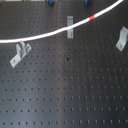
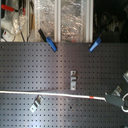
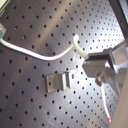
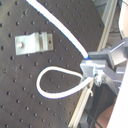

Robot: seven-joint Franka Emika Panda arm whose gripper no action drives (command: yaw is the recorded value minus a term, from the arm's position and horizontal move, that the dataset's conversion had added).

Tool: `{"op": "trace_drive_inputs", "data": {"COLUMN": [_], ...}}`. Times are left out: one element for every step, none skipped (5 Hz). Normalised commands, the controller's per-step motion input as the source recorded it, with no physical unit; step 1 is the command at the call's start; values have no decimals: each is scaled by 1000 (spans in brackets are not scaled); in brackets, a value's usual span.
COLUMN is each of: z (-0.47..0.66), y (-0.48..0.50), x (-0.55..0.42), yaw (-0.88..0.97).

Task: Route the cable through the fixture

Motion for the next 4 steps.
{"op": "trace_drive_inputs", "data": {"z": [27,12,-9,-3], "y": [624,254,-360,-366], "x": [504,244,-219,-290], "yaw": [0,0,0,0]}}
